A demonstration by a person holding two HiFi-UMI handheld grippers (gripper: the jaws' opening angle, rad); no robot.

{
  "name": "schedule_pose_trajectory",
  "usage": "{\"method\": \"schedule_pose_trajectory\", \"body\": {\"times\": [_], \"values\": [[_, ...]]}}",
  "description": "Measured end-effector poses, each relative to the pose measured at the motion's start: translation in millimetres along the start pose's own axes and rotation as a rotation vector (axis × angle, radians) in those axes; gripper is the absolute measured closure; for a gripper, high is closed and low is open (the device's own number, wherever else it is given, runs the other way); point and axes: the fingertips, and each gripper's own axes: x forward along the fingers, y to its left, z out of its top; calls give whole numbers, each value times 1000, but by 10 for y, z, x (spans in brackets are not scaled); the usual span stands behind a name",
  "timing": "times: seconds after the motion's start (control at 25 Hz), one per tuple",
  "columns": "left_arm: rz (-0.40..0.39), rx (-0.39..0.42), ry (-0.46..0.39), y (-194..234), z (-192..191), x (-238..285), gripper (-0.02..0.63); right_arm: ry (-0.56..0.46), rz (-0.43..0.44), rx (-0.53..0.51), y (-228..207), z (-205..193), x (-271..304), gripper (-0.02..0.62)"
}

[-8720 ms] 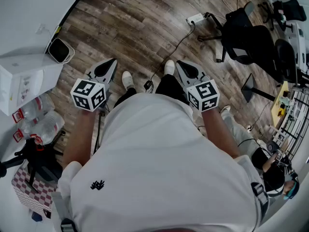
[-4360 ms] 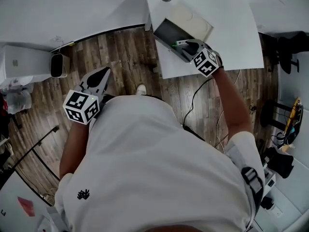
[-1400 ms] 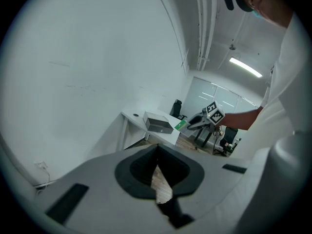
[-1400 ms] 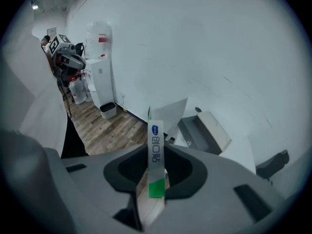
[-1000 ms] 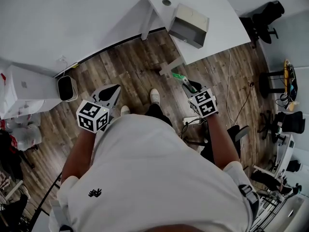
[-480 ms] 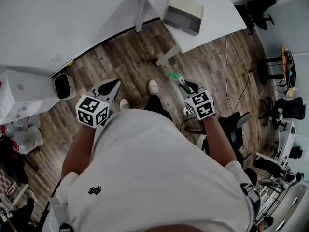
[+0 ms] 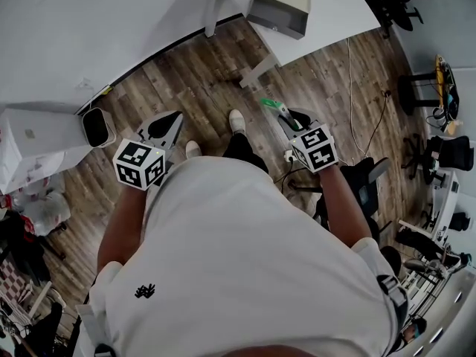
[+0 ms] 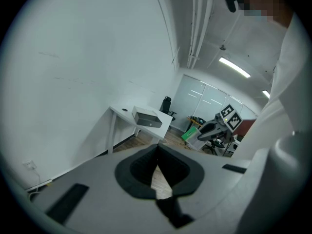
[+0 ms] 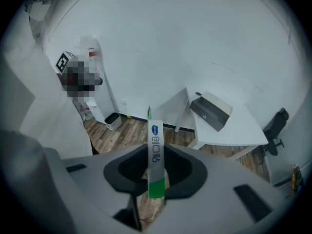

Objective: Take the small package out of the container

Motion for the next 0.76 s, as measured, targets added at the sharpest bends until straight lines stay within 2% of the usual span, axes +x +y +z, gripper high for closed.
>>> {"method": "schedule_pose_trajectory", "body": {"times": [0.36,0.76], "values": [[21,-7,14,48,-3,-31,600,-4,1,2,-163,114,9,499],[31,-11,13,103,80,180,598,4,7,-17,-430,191,150,500]]}}
